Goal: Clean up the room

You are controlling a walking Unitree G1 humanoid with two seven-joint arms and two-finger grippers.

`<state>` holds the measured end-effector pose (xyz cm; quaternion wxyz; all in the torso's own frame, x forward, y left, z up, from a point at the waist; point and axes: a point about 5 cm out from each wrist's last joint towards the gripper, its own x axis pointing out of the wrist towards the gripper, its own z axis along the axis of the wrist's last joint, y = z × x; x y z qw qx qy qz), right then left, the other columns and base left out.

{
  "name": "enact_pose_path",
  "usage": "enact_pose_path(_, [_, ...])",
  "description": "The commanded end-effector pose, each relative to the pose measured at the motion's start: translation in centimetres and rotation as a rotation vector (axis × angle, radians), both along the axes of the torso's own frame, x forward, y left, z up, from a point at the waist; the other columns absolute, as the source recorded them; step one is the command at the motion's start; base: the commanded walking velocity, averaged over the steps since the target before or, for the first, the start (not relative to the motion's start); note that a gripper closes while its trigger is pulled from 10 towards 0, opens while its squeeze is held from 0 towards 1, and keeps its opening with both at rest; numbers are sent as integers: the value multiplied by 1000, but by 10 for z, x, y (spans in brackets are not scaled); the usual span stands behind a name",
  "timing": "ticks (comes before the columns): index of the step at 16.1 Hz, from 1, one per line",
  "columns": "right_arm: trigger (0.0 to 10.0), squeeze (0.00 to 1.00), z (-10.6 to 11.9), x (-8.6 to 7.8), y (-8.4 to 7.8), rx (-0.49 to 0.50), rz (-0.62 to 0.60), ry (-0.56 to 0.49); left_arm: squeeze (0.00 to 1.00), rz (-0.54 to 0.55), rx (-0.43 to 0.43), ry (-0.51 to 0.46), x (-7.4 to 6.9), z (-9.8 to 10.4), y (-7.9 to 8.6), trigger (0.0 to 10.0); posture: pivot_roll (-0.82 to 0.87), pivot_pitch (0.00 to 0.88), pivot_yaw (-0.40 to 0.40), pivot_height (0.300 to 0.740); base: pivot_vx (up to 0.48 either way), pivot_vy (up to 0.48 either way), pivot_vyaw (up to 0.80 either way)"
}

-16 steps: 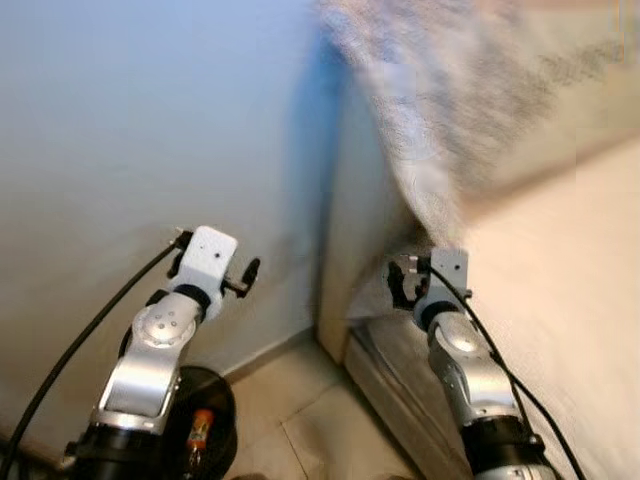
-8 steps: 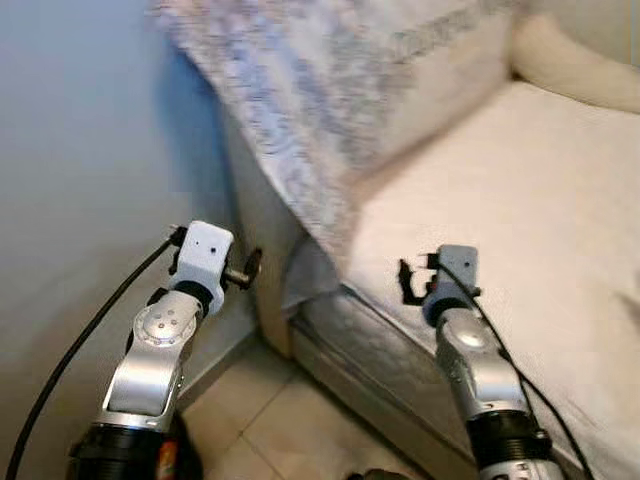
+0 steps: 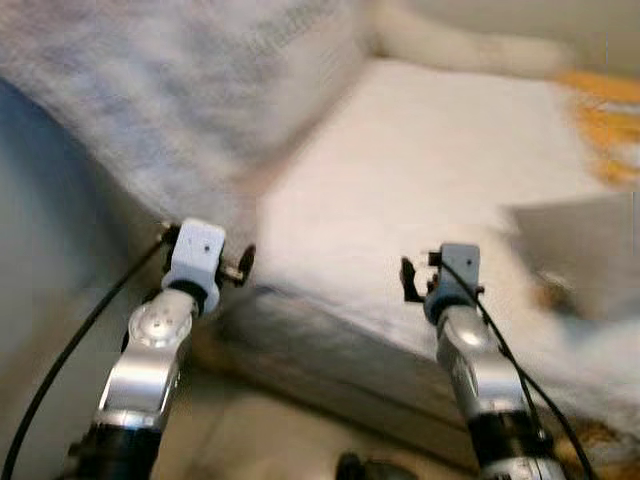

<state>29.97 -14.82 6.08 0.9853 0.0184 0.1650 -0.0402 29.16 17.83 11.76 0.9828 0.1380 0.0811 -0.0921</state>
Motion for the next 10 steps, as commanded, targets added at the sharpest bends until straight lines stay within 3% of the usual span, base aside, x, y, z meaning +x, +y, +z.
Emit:
enact_pose_path(1, [10000,1000,7,5,2,-1,6,-19,0,7,5,-9,1,2,1,10000,-5,0,-4,740,0,-296,-600])
enact_pose_path(10, [10000,1000,9,6,1,-8,8,-34,0,11,17,-14,4,2,4,10000,-8,0,-4,740,0,-295,0])
